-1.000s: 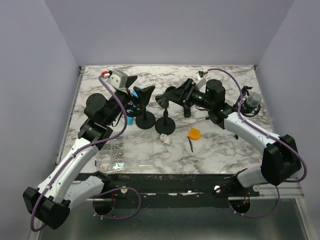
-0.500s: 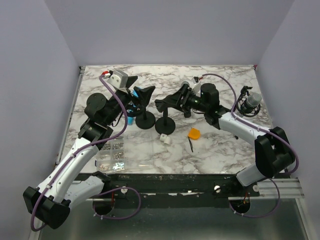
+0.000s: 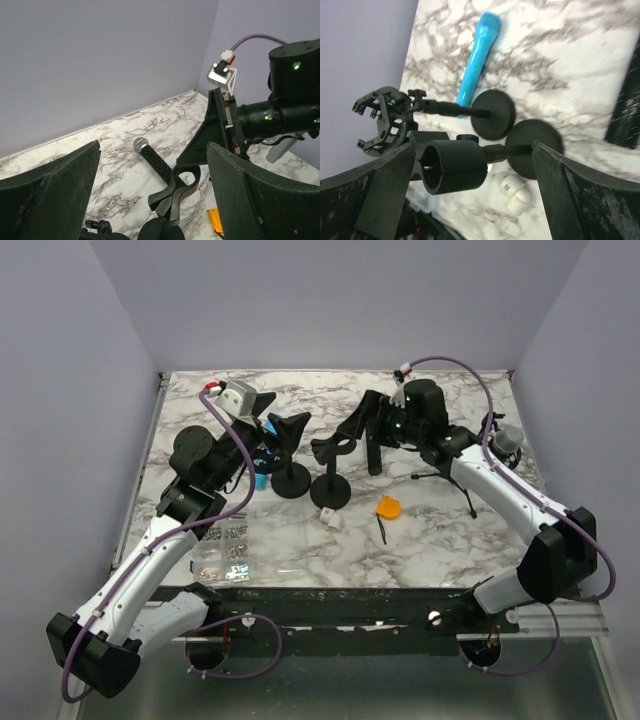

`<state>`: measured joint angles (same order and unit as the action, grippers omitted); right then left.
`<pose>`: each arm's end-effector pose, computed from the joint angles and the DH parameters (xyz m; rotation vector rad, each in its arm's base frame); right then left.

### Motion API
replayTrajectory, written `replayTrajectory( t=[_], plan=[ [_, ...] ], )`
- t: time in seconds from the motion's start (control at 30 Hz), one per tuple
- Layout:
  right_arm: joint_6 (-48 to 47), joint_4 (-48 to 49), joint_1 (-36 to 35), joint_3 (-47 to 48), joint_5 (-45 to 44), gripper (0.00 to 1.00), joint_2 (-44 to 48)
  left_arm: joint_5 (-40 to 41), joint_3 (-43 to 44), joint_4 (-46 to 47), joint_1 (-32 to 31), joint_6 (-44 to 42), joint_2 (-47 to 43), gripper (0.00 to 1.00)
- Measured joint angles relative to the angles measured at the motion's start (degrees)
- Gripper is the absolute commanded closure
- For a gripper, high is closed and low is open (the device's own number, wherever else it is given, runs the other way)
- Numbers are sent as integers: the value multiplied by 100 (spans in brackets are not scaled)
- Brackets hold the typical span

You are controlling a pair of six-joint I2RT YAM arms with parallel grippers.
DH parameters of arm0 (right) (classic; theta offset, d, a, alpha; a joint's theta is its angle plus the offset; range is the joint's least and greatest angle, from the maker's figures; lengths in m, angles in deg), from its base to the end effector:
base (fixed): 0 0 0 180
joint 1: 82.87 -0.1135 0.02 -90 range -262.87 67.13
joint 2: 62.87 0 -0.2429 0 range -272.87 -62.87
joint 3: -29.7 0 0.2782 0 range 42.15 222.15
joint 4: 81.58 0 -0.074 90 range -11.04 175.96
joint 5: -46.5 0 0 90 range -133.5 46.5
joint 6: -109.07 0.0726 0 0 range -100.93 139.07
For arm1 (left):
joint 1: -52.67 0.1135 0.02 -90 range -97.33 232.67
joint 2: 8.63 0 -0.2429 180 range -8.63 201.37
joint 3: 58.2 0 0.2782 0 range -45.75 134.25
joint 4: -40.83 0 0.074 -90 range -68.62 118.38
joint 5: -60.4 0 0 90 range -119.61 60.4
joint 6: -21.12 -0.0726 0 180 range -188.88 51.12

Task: Remove the microphone from the stand

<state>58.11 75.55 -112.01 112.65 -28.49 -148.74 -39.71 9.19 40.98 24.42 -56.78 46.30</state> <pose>0.3491 0.2161 0.2789 0.0085 2.1576 0.9908 0.2530 -0.1504 0.4041 0.3451 1.3463 -0.7095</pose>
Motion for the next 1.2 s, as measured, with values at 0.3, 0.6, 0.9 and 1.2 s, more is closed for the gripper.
replayTrajectory(
  t=[0.3,0.6,0.9,1.2],
  plan=[
    [-1427,-1327,0,680,-1259,0,1137,-20,0,0,0,28,0,14],
    [-2367,-1318,-4,354,-2221,0,3386,-118,0,2,0,105,57,14],
    [-2586,-1740,-2,533,-4953,0,4061,-173,0,2,0,166,127,14],
    [-2387,-2966,-2,310,-6273,7,3727,-173,0,0,-153,149,129,14]
  ],
)
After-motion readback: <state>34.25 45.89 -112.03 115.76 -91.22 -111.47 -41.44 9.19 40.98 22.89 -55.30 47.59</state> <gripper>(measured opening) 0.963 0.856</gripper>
